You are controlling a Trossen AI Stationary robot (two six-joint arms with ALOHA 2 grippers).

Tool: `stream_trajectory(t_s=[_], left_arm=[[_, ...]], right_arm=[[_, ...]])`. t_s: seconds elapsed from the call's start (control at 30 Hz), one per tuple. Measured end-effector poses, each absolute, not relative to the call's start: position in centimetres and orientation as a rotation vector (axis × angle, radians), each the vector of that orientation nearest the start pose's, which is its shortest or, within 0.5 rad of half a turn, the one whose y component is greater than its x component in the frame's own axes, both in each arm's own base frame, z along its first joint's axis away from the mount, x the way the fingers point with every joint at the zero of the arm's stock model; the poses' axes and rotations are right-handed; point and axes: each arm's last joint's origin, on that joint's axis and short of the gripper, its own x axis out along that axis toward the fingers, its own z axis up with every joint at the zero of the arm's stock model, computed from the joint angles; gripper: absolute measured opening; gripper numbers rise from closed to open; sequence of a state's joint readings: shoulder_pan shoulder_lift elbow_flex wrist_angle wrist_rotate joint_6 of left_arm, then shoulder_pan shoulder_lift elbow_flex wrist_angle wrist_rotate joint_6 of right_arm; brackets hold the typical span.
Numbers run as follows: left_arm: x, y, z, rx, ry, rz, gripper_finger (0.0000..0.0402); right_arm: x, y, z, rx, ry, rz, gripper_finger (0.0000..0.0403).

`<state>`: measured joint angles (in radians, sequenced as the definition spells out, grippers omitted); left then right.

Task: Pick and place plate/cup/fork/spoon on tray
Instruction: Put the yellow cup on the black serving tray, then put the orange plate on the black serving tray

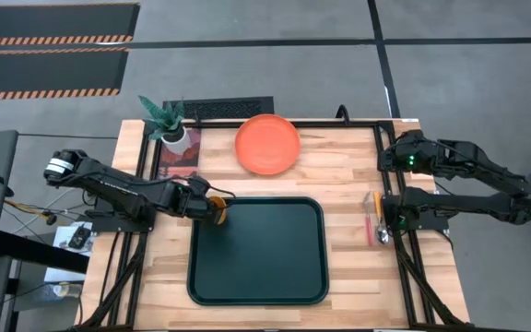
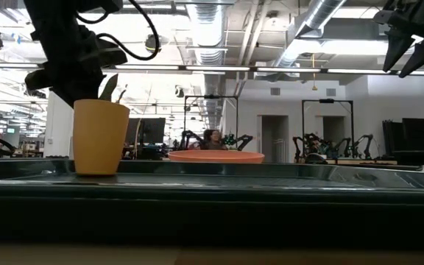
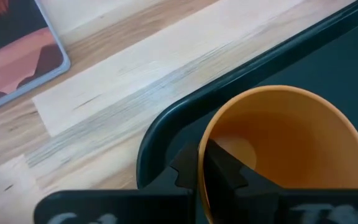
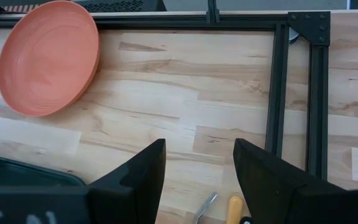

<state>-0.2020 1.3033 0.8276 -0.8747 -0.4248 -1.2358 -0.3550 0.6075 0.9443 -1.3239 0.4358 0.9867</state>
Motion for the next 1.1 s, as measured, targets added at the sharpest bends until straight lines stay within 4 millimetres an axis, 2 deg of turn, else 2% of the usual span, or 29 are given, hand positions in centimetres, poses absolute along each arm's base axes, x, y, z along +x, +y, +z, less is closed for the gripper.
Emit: stream_trajectory(t_s=[0.27, 0.53, 0.67, 0.9, 1.1], left_arm=[[21.27, -3.10, 20.71, -0.634, 0.947, 0.933, 0.0014], [20.79, -2.94, 20.64, -0.616, 0.962, 0.983, 0.0003], [20.79, -2.94, 20.64, -0.623, 0.960, 0.987, 0.0010], [20.80, -2.96, 20.61, -0.635, 0.961, 0.988, 0.0049], [20.98, -3.03, 20.67, -0.680, 0.943, 0.982, 0.0123]], right_arm=[[5.80, -3.45, 31.34, 0.812, 0.565, -1.154, 0.0214], [5.80, -3.45, 31.33, 0.812, 0.566, -1.154, 0.0214], [5.80, -3.45, 31.33, 0.812, 0.566, -1.154, 0.0214], [5.78, -3.48, 31.35, 0.804, 0.561, -1.163, 0.0214], [5.78, -3.48, 31.35, 0.804, 0.561, -1.163, 0.0214]])
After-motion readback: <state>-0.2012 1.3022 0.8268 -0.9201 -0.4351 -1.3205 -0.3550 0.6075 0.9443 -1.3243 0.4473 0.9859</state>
